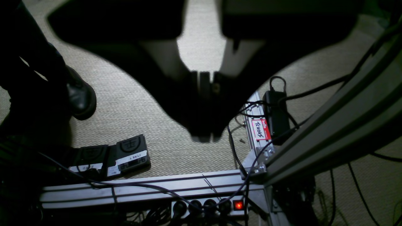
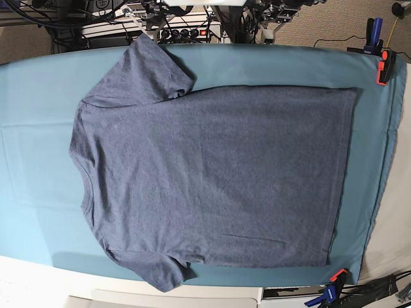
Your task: Fold the T-shirt properly
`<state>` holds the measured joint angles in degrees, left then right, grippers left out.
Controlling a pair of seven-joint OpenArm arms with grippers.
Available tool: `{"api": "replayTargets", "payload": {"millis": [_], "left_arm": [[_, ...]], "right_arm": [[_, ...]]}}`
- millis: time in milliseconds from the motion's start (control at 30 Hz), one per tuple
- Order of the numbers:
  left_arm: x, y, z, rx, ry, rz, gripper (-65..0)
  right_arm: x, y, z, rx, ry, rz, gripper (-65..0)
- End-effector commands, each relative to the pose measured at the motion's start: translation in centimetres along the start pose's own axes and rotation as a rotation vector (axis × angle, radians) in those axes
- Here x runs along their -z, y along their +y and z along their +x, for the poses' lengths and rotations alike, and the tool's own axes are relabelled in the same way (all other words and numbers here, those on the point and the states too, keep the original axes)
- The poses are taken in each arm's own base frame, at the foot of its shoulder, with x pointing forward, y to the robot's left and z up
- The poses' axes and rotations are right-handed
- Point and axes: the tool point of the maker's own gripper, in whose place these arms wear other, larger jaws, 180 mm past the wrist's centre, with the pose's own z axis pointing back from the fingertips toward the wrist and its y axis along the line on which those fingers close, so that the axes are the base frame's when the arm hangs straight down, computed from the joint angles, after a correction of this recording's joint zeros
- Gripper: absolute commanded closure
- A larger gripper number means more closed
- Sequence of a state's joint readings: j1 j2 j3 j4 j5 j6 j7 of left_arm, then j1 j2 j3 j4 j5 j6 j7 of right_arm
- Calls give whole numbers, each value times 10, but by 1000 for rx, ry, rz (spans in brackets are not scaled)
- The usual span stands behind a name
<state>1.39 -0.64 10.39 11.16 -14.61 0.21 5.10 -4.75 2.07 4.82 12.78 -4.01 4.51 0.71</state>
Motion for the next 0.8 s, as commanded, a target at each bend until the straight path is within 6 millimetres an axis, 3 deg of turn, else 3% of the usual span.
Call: {"api": "replayTargets", "payload": {"millis": [0,567,767], "left_arm": [[0,-7,8,-10,-22,-16,-7],[0,-7,6,-10,-19,-14,-7],[-1,4,-28,-17,20,2,-7]], "right_arm": [[0,-5,5,5,-21,-2,0],[0,-5,5,5,-21,-3,0],[-1,-5,-3,4,-4,-3,0]]}}
